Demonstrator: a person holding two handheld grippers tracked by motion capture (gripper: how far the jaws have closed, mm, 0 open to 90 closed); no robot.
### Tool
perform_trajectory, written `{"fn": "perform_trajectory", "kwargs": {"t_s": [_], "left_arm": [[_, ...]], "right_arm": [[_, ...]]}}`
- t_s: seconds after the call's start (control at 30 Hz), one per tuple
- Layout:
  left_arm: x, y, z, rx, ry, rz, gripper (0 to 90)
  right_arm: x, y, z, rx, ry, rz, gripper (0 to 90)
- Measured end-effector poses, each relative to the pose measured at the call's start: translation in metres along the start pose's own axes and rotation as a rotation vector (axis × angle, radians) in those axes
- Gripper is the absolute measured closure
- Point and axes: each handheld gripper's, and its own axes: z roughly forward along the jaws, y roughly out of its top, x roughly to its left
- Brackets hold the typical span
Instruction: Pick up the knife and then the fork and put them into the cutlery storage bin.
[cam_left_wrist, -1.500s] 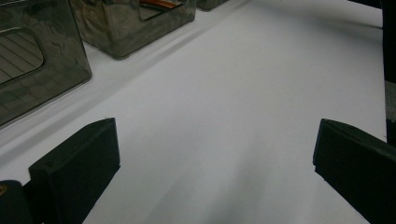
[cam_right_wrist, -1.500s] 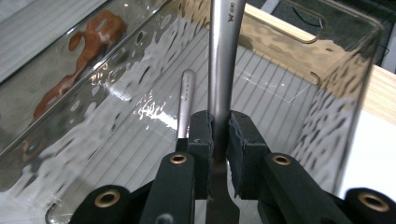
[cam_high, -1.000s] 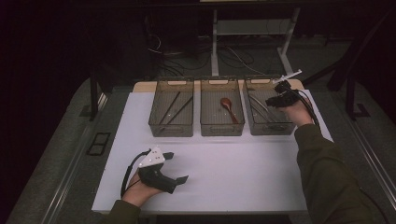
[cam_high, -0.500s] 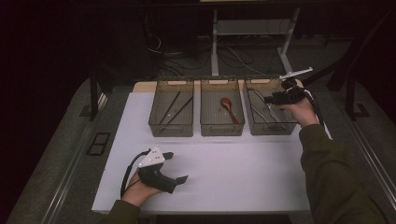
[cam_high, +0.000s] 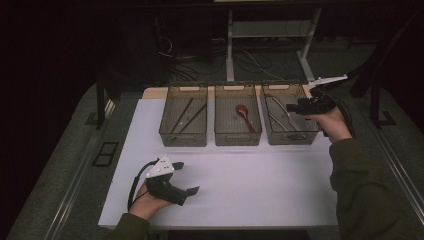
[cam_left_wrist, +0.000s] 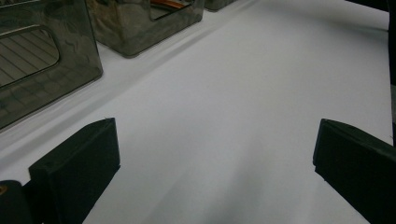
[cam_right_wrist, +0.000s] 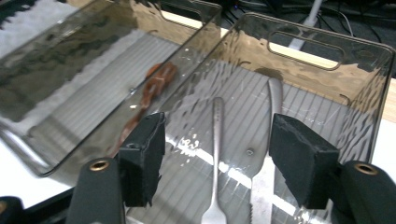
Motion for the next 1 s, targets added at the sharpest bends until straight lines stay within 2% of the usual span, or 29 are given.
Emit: {"fn": "perform_trajectory", "kwargs": {"t_s": [0.27,0.4,0.57,0.63,1.0], "left_arm": [[0.001,0.001,0.002,0.000,-0.003,-0.006,0.0],[0.001,0.003,0.003,0.001,-0.003,0.000,0.0],[0.000,0.003,0.004,0.004,-0.006,0.001,0.0],[0.000,0.003,0.003,0.003,-0.006,0.002,0.0],[0.000,0.002,0.002,-0.002,-0.010,0.003,0.0]], "right_arm": [[0.009,-0.014,-0.016,-0.042,0.033,0.001,32.1],[0.015,-0.021,-0.022,-0.050,0.036,-0.018,31.5],[0.028,-0.032,-0.031,-0.087,0.070,-0.031,30.0],[0.034,-0.036,-0.033,-0.096,0.068,-0.038,29.7],[0.068,-0.064,-0.046,-0.113,0.098,-0.097,24.9]]}}
